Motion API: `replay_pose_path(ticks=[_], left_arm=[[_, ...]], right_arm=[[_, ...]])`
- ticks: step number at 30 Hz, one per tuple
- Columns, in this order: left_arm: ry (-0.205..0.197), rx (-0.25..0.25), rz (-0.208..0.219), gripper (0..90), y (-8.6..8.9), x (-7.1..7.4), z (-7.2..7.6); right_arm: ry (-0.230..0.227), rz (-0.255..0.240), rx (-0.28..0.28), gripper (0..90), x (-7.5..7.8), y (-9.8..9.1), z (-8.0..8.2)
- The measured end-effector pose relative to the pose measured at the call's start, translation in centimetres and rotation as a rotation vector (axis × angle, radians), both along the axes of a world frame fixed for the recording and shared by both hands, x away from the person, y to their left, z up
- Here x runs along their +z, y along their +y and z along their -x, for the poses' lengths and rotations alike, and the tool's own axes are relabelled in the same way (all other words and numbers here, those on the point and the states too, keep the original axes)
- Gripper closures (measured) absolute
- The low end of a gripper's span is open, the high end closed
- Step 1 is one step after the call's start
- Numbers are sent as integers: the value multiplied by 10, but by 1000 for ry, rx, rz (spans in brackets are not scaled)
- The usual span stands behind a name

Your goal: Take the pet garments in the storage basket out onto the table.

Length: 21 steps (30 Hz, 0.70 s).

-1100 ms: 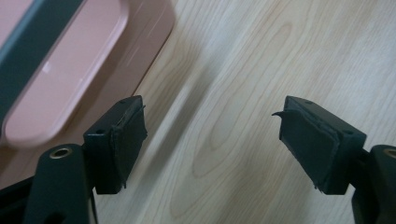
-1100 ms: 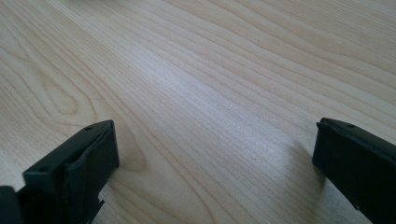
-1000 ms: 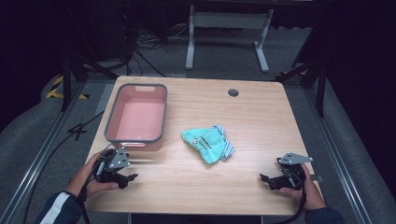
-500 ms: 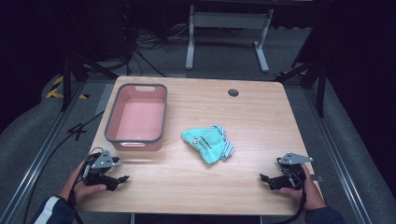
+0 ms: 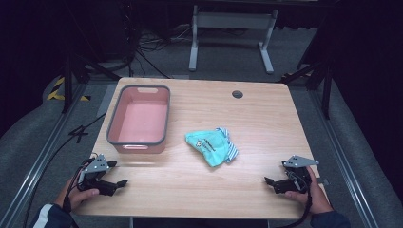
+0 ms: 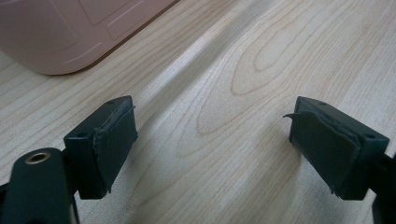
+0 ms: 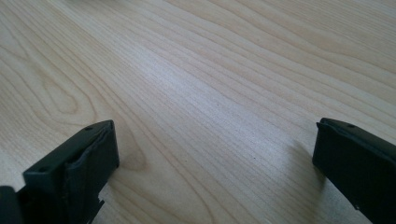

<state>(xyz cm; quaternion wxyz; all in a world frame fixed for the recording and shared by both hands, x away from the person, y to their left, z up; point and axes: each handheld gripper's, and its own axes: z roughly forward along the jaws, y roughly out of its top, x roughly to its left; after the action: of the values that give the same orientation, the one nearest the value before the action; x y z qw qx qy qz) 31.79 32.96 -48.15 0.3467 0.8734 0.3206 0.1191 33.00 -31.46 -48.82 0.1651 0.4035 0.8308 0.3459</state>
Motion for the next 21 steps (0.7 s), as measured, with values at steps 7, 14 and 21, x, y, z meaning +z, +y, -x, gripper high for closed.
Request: replay_pose_path(ticks=[7, 14, 21], left_arm=[[-7, 13, 9, 147, -1, -1, 1], [-4, 16, 11, 147, -1, -1, 1], [-4, 16, 10, 147, -1, -1, 1]], right_arm=[[0, -1, -1, 5, 0, 0, 0], [0, -1, -1, 5, 0, 0, 0], [0, -2, -2, 5, 0, 0, 0]])
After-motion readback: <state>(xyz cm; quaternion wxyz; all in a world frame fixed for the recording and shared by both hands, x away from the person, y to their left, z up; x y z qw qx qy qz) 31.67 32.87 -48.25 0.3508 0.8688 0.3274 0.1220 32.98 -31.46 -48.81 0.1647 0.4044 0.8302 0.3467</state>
